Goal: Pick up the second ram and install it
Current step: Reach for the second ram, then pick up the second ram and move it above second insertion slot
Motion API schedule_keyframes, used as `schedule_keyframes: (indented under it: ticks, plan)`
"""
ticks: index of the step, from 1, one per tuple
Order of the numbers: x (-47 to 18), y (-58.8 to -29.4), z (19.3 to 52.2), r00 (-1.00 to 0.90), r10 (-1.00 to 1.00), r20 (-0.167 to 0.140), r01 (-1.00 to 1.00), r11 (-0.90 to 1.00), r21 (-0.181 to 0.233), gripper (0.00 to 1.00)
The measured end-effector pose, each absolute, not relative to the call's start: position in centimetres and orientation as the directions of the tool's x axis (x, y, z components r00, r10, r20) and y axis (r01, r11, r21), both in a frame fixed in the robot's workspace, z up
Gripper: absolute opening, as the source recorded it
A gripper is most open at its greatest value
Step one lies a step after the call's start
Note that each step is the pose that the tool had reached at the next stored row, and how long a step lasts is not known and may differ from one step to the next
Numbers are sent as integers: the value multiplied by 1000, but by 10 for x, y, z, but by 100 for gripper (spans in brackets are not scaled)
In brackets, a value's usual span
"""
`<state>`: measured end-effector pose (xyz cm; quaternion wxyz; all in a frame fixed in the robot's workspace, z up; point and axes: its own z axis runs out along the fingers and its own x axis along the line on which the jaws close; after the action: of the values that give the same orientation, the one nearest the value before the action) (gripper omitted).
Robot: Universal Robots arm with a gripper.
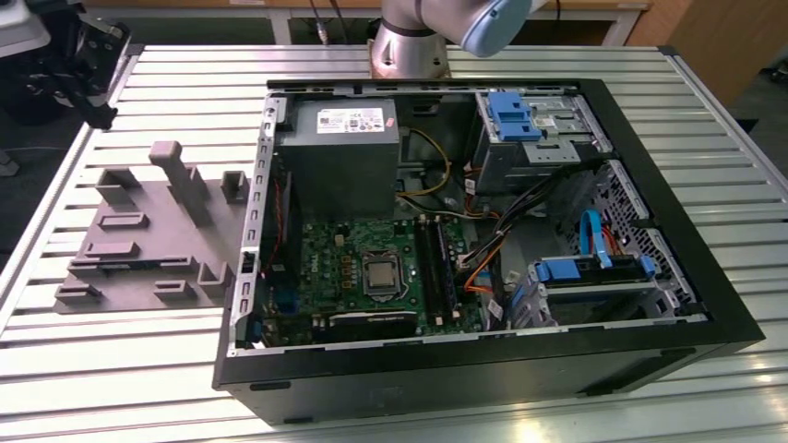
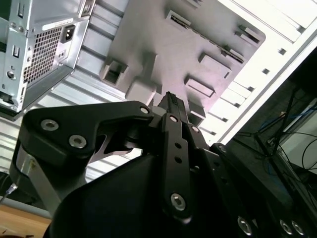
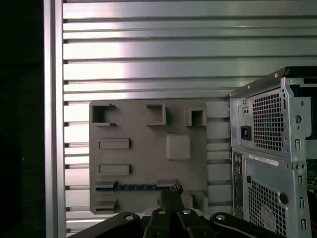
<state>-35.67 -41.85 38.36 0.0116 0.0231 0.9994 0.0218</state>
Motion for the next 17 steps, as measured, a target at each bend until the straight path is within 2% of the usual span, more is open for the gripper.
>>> schedule_keyframes:
  ticks: [17]
  plan:
    - [-378, -433, 382, -999, 46, -9, 46, 998, 44, 11]
